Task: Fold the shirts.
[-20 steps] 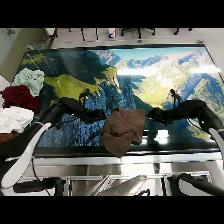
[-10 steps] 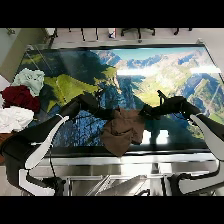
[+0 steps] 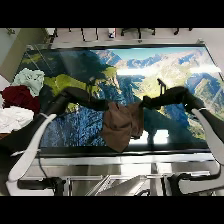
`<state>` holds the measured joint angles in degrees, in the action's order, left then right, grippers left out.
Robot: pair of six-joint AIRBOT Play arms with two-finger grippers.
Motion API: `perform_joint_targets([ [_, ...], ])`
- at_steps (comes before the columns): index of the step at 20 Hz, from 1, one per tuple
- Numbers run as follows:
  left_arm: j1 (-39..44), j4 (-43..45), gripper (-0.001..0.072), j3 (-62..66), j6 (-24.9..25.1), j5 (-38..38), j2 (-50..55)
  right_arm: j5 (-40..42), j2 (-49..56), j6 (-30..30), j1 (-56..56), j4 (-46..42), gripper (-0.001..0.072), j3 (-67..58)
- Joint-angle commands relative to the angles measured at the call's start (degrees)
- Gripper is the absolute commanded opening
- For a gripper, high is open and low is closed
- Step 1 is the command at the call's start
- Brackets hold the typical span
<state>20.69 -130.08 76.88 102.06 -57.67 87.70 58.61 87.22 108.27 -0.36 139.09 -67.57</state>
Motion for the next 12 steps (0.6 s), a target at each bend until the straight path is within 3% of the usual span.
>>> perform_joint_targets([
  [1,-4.6,-0.1,0.0018,6.6,-0.9,-2.7,-11.6,4.7,-12.4,-0.3,-2.8,0.9,0.0018,-9.9],
  [7,-10.1,0.0,0.0018,28.7,-4.1,-2.9,-31.1,6.5,-38.5,-0.2,-9.8,-0.5,0.0018,-32.3],
  [10,-12.5,0.4,0.0018,36.5,-5.5,-2.3,-38.5,5.0,-47.4,-0.2,-14.2,-6.7,0.0019,-39.1],
  [12,-15.7,5.3,0.0018,38.8,-9.3,-2.6,-42.4,3.1,-51.5,-0.2,-15.8,-12.8,0.0019,-41.0],
])
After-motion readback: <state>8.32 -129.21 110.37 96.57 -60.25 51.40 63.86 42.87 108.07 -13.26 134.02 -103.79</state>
